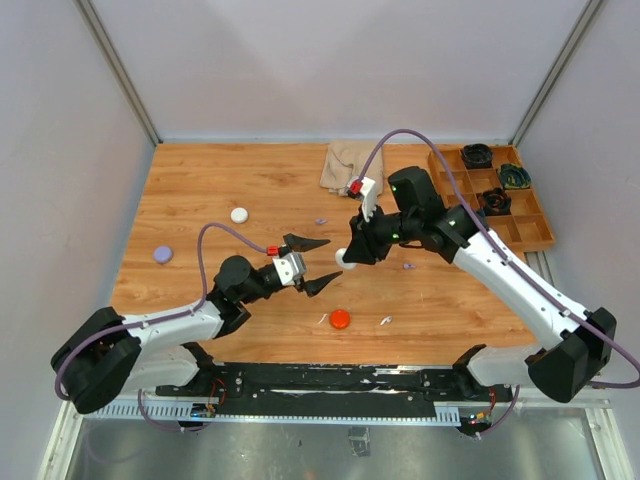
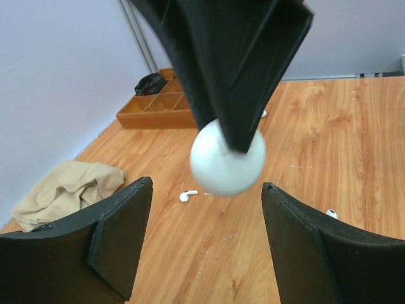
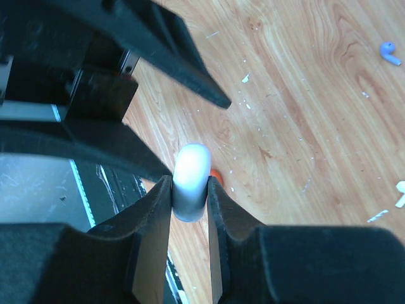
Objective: Insert the wireless bluetooth earbuds into the charging case
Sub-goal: Pick up the charging case at the center of the board.
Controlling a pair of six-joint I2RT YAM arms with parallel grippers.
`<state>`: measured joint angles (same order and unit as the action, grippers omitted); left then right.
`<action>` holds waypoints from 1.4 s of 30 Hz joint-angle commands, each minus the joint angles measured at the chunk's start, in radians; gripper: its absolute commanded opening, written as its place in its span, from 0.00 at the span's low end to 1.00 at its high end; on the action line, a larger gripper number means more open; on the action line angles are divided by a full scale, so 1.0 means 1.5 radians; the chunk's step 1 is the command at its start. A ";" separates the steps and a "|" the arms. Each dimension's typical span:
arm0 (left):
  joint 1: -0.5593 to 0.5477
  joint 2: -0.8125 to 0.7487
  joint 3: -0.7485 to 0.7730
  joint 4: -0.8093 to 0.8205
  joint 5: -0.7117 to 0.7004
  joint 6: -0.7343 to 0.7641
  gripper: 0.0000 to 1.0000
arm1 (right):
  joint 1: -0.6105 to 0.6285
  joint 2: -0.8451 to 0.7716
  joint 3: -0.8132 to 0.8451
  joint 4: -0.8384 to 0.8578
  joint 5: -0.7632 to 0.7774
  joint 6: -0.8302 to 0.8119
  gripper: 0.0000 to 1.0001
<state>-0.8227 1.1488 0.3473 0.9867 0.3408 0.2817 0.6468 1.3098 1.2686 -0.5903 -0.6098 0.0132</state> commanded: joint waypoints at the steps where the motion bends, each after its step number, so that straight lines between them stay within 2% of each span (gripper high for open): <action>1: 0.044 -0.017 0.003 0.025 0.126 -0.096 0.74 | -0.008 -0.041 0.023 -0.033 -0.023 -0.103 0.01; 8: 0.098 0.015 0.047 0.028 0.288 -0.228 0.68 | -0.005 -0.057 0.020 -0.033 -0.079 -0.185 0.01; 12: 0.109 0.038 0.063 0.048 0.325 -0.280 0.66 | 0.006 -0.064 0.018 -0.043 -0.097 -0.238 0.01; 21: 0.110 0.062 0.071 0.085 0.344 -0.334 0.53 | 0.024 -0.066 0.021 -0.047 -0.104 -0.284 0.01; 32: 0.110 0.074 0.074 0.106 0.331 -0.366 0.43 | 0.045 -0.068 0.022 -0.049 -0.105 -0.309 0.01; 40: 0.110 0.081 0.079 0.118 0.358 -0.377 0.31 | 0.054 -0.063 0.026 -0.049 -0.103 -0.319 0.01; 42: 0.110 0.085 0.080 0.125 0.365 -0.383 0.25 | 0.055 -0.061 0.026 -0.048 -0.100 -0.321 0.01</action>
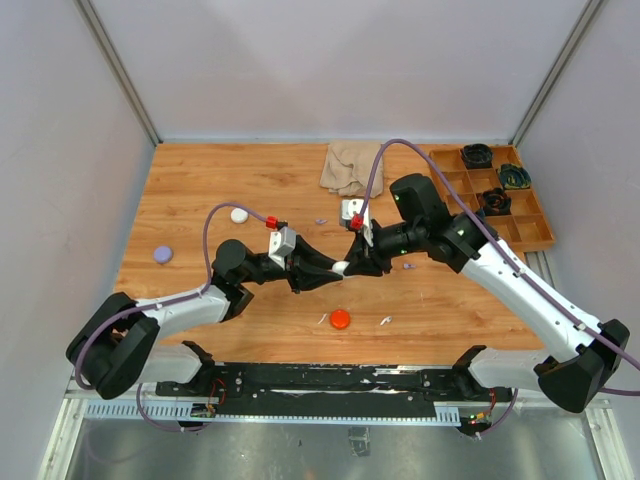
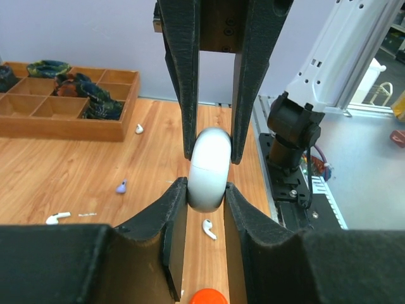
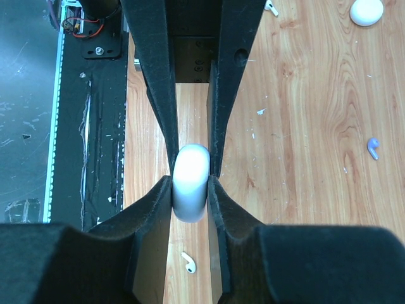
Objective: Insert the wireless bluetooth earbuds into the charging case
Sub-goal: Pick up the charging case at the center of the board, then open the charging case.
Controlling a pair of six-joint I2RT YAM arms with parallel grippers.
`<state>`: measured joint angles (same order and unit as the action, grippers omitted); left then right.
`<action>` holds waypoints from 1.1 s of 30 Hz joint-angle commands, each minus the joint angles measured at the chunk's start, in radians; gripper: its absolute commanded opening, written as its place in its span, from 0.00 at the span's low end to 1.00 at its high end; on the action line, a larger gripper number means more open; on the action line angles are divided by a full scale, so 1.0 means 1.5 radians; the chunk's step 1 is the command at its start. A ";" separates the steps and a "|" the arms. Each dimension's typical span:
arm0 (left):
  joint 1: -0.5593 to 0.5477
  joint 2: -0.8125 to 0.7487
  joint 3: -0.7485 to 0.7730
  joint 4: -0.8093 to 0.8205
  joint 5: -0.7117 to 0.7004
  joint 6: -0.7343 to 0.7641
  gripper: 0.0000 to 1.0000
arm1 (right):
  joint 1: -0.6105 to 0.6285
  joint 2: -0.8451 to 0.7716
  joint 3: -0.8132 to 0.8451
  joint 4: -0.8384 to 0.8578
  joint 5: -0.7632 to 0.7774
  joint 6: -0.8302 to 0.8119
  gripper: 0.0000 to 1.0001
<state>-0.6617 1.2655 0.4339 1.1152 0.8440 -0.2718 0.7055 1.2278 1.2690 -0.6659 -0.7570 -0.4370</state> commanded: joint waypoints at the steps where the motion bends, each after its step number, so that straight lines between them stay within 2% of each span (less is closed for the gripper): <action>1: 0.002 0.008 0.023 0.042 0.032 -0.014 0.22 | 0.017 -0.005 0.026 0.003 0.001 -0.022 0.01; 6: 0.002 0.011 0.022 0.060 0.047 -0.020 0.01 | 0.023 -0.007 0.019 0.019 0.027 -0.025 0.04; 9: 0.002 0.010 0.013 0.076 0.033 -0.021 0.00 | 0.025 -0.015 0.015 0.027 0.037 -0.028 0.16; 14: 0.002 0.006 -0.008 0.082 -0.045 -0.025 0.00 | 0.030 -0.046 -0.003 0.058 0.098 -0.034 0.46; 19: 0.002 0.009 -0.035 0.128 -0.093 -0.040 0.00 | 0.040 -0.105 -0.065 0.145 0.149 -0.036 0.62; 25: 0.002 0.008 -0.046 0.149 -0.112 -0.034 0.00 | 0.063 -0.138 -0.116 0.217 0.210 -0.044 0.68; 33: 0.002 0.010 -0.048 0.158 -0.102 -0.032 0.00 | 0.094 -0.127 -0.133 0.254 0.269 -0.058 0.70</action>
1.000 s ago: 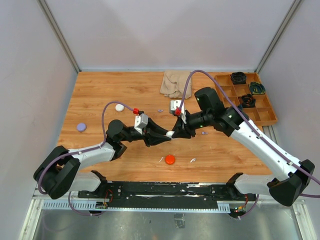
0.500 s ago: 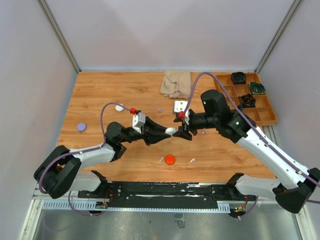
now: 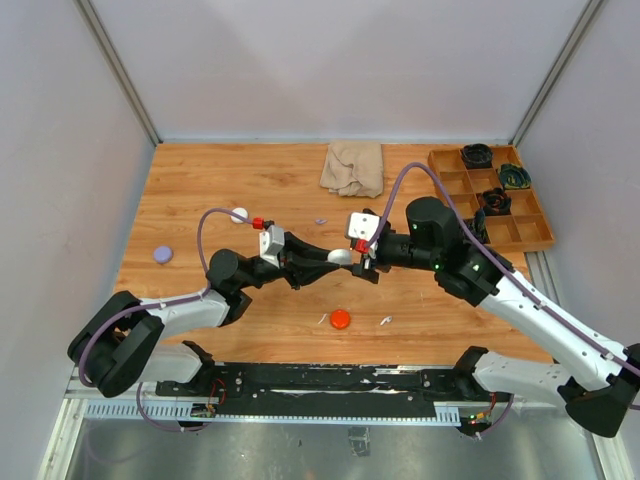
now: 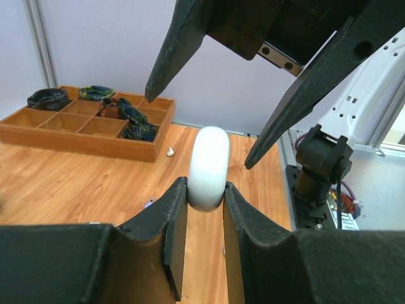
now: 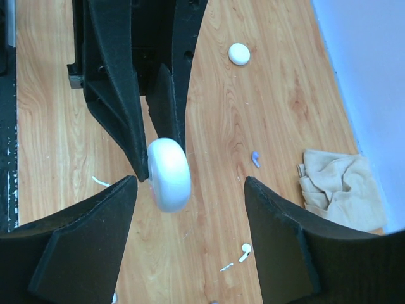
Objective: Insert the wireless bluetooth earbuds into the charging case
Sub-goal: Open the charging case, then pick up the earbud from the center of the board.
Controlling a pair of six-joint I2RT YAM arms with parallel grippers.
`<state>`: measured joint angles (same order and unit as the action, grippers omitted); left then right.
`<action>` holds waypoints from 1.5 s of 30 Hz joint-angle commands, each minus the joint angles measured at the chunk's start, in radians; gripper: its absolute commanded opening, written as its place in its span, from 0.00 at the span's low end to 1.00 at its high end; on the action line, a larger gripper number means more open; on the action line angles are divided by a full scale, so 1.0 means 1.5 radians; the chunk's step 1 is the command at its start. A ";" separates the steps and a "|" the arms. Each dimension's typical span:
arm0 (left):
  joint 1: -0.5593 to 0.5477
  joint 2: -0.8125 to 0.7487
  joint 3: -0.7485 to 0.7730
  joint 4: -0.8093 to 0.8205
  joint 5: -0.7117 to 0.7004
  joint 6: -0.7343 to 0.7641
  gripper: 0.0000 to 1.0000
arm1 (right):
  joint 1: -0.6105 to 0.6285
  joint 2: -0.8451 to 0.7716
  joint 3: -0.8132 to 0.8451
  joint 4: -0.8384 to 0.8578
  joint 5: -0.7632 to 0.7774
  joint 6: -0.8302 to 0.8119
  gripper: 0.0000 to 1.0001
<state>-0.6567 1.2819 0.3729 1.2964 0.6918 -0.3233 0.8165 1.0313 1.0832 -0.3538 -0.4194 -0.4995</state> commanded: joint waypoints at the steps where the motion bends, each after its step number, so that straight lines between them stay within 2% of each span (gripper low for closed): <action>1: -0.001 0.000 -0.007 0.036 0.004 0.007 0.00 | 0.022 0.006 -0.009 0.046 0.047 -0.017 0.70; 11: -0.001 -0.005 -0.009 0.025 0.025 0.031 0.00 | 0.028 0.012 -0.008 0.046 0.095 -0.025 0.68; 23: -0.002 -0.045 -0.003 -0.101 0.042 0.122 0.00 | 0.029 -0.006 0.004 0.044 0.133 -0.016 0.67; 29: -0.002 -0.062 -0.013 -0.105 0.045 0.134 0.00 | 0.028 0.003 0.008 0.040 0.154 0.001 0.67; 37: 0.002 -0.037 -0.043 -0.051 -0.034 0.101 0.00 | 0.027 0.008 0.040 -0.004 0.150 0.088 0.69; 45: 0.021 0.006 -0.109 0.087 -0.097 0.062 0.00 | 0.021 0.012 0.039 -0.151 0.255 0.254 0.69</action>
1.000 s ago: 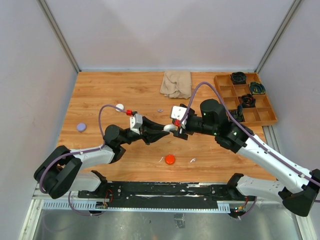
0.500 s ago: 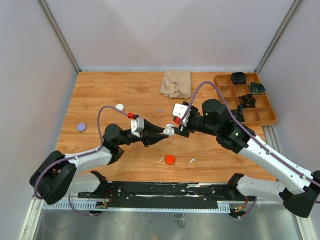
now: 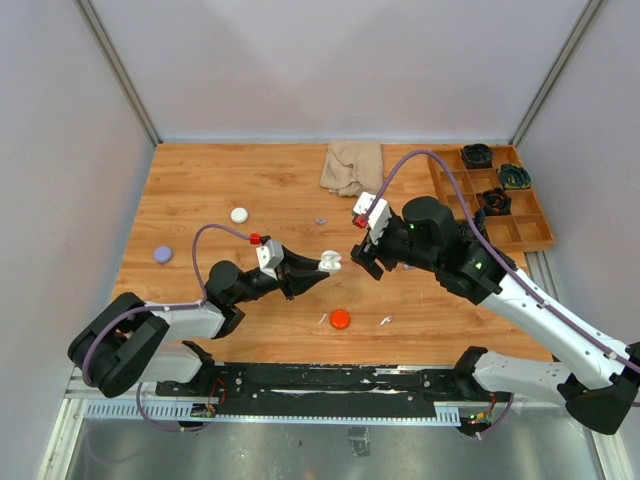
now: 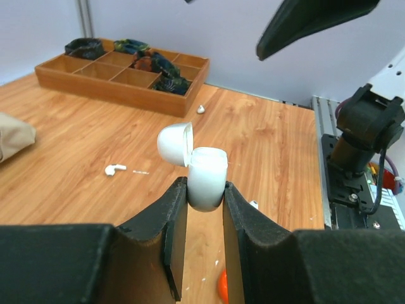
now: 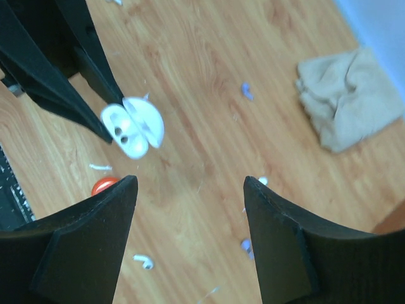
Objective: Insert the wireless bluetooth earbuds into the charging case
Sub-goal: Pick up the earbud from the center of the board.
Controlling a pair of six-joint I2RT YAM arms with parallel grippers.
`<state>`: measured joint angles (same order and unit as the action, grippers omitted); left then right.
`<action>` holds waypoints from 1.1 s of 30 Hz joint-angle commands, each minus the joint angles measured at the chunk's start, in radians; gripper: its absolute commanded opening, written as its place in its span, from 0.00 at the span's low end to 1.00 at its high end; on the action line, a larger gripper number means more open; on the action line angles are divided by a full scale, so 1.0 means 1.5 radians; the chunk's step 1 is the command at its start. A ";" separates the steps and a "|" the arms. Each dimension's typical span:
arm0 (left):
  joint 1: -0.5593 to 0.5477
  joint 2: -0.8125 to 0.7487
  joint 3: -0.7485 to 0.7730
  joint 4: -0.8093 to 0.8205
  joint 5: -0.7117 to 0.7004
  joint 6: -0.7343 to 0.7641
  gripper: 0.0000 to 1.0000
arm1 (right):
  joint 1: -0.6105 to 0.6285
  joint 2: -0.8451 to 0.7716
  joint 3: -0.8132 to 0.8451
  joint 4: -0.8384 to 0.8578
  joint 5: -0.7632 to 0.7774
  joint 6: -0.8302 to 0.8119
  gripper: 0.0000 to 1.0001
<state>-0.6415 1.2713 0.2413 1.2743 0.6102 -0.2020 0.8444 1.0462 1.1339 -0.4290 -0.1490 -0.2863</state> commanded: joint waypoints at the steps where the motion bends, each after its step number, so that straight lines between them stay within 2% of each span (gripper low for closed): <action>1: 0.012 0.015 -0.029 0.112 -0.048 -0.021 0.00 | 0.002 0.002 -0.002 -0.119 0.090 0.112 0.69; 2: 0.014 0.014 -0.036 0.123 -0.054 -0.023 0.00 | 0.002 0.003 -0.008 -0.138 0.104 0.185 0.69; 5: 0.014 -0.003 -0.055 0.132 -0.077 -0.018 0.00 | 0.000 0.005 -0.039 -0.177 0.129 0.286 0.68; 15: 0.014 -0.106 -0.102 0.043 -0.150 0.042 0.00 | -0.009 0.029 -0.155 -0.215 0.160 0.510 0.66; 24: 0.014 -0.131 -0.134 0.041 -0.196 0.095 0.00 | -0.021 0.105 -0.232 -0.183 0.147 0.606 0.54; 33: 0.014 -0.159 -0.132 -0.005 -0.187 0.100 0.00 | -0.026 0.153 -0.297 -0.107 0.150 0.665 0.45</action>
<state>-0.6247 1.0348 0.0437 1.2758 0.3351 -0.0761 0.8211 1.2640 0.7208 -0.6495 0.0544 0.6361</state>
